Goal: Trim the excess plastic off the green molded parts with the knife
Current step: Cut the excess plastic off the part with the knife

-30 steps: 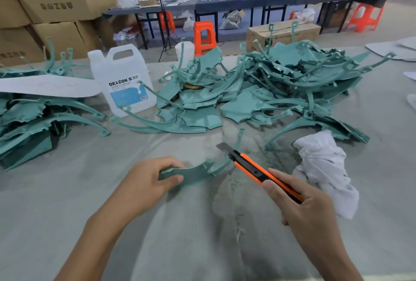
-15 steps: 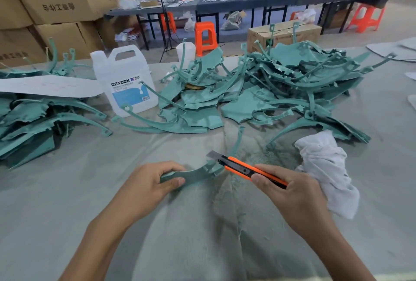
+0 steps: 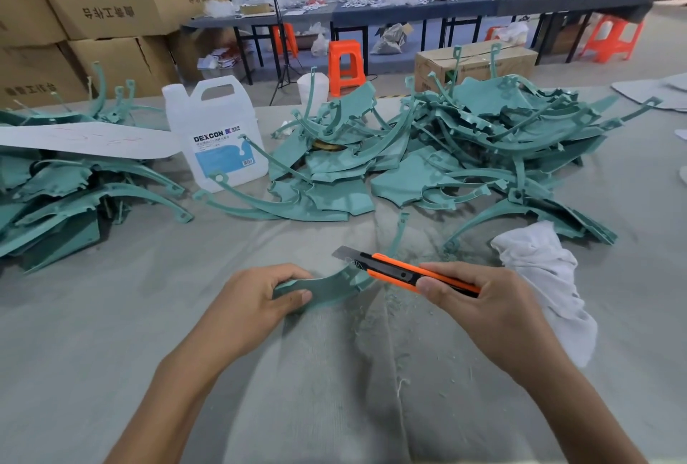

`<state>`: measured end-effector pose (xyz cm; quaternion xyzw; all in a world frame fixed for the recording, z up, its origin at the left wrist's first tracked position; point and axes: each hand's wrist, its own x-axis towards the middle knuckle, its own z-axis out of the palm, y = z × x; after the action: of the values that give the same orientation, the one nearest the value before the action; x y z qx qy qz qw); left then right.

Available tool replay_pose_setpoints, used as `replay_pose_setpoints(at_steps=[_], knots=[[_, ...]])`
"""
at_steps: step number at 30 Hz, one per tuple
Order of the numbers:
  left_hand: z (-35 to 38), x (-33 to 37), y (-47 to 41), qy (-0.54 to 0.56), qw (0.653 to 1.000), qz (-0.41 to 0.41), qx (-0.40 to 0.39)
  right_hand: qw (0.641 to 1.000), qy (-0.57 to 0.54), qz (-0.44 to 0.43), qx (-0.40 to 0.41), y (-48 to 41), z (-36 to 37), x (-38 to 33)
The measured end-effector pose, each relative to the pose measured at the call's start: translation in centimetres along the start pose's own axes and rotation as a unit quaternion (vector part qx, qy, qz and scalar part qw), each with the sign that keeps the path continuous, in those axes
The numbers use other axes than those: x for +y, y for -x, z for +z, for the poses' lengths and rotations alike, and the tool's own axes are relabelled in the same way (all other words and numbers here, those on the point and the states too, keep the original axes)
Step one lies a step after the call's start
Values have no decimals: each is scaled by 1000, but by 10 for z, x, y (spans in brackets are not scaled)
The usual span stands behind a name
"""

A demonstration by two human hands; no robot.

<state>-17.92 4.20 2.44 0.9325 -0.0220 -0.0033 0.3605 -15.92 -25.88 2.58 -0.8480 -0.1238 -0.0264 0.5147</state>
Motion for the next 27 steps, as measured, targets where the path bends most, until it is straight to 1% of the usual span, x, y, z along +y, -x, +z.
replay_pose_setpoints(at_steps=[3, 7, 8, 12, 15, 19, 23, 25, 27], knots=[[1, 1, 0, 1, 1000, -1, 4, 999, -30, 22, -9, -5, -2, 8], [2, -1, 5, -1, 1000, 3, 4, 999, 4, 48, 7, -4, -3, 23], [2, -1, 6, -1, 1000, 4, 7, 999, -2, 51, 8, -1, -3, 25], [3, -1, 4, -10, 1000, 9, 11, 998, -31, 18, 50, 9, 3, 21], [3, -2, 5, -9, 1000, 11, 8, 1000, -7, -7, 27, 13, 4, 12], [5, -2, 5, -19, 999, 23, 11, 998, 47, -11, 41, 10, 3, 8], [6, -5, 6, -10, 1000, 16, 9, 998, 54, -14, 34, 10, 5, 7], [6, -4, 6, -6, 1000, 16, 4, 997, 67, -6, 47, 11, 6, 10], [3, -4, 3, 22, 1000, 13, 6, 995, 72, -3, 72, 12, 8, 12]])
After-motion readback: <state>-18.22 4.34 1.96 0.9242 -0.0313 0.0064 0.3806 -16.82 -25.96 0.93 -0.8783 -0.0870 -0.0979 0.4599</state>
